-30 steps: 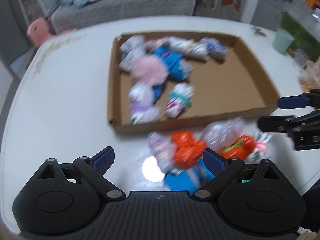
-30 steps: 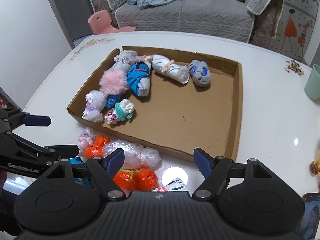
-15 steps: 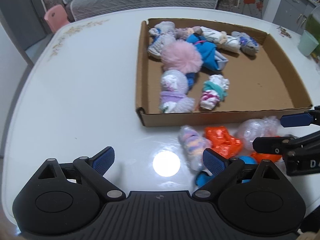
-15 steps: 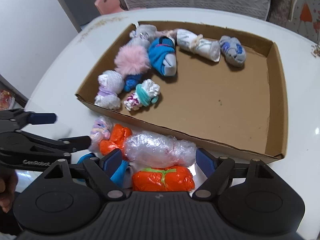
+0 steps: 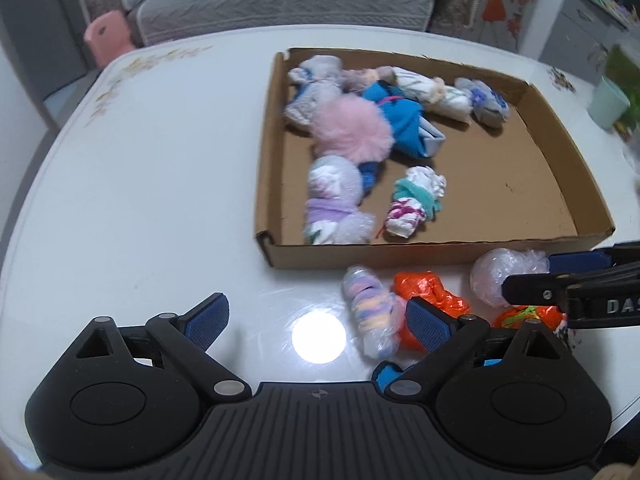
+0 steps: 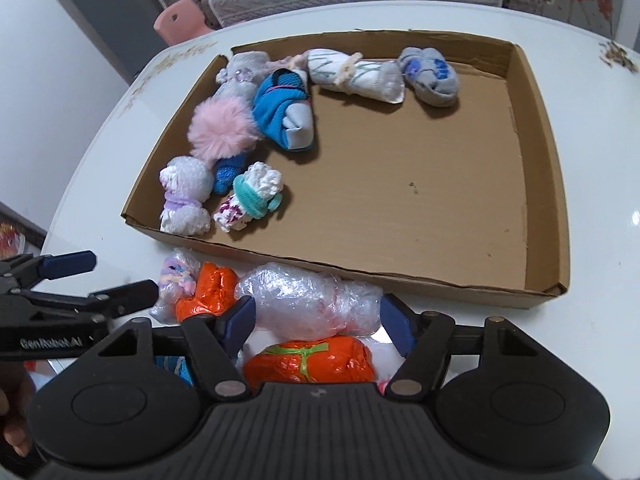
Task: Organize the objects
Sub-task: 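Withdraw both tools from the box back toward the remaining pile, then grasp pastel plastic-wrapped bundle with left tool while right tool grasps clear plastic-wrapped bundle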
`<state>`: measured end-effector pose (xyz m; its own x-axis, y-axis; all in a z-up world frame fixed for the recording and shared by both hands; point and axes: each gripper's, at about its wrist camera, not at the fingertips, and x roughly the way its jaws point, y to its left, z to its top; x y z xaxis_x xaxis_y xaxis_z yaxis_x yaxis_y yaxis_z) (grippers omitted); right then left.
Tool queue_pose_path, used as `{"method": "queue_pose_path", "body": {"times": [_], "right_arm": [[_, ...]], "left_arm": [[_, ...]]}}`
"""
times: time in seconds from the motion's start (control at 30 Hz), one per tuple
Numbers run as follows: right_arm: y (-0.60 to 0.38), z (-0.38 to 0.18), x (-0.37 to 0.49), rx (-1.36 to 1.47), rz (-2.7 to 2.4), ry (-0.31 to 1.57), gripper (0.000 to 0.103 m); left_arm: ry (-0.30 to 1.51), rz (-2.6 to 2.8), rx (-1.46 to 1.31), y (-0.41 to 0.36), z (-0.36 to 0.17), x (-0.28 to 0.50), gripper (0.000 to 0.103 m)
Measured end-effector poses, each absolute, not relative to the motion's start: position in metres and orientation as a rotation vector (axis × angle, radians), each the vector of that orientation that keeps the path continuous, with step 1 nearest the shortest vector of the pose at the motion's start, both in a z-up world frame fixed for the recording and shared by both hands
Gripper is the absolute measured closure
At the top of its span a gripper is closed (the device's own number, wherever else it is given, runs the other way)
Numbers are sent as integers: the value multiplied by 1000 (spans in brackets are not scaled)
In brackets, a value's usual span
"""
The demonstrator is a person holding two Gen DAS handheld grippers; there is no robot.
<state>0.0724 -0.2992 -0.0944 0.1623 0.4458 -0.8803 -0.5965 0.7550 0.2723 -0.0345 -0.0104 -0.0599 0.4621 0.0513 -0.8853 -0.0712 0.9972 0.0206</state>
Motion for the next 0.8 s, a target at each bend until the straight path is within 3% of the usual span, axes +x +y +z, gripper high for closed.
{"method": "queue_pose_path", "body": {"times": [0.2, 0.43, 0.6, 0.7, 0.8], "right_arm": [[-306, -94, 74, -157, 732, 1197, 43], [-299, -98, 75, -189, 726, 1196, 35], [-298, -102, 76, -195, 727, 1196, 35], [-297, -105, 76, -201, 727, 1198, 31], [-294, -108, 76, -207, 728, 1200, 30]], "left_arm": [[1130, 61, -45, -12, -76, -27, 16], [1178, 93, -40, 2, -87, -29, 35], [1161, 77, -37, 0, -85, -27, 37], [1138, 65, -4, -4, -84, -26, 28], [1141, 49, 17, -6, -88, -25, 35]]}}
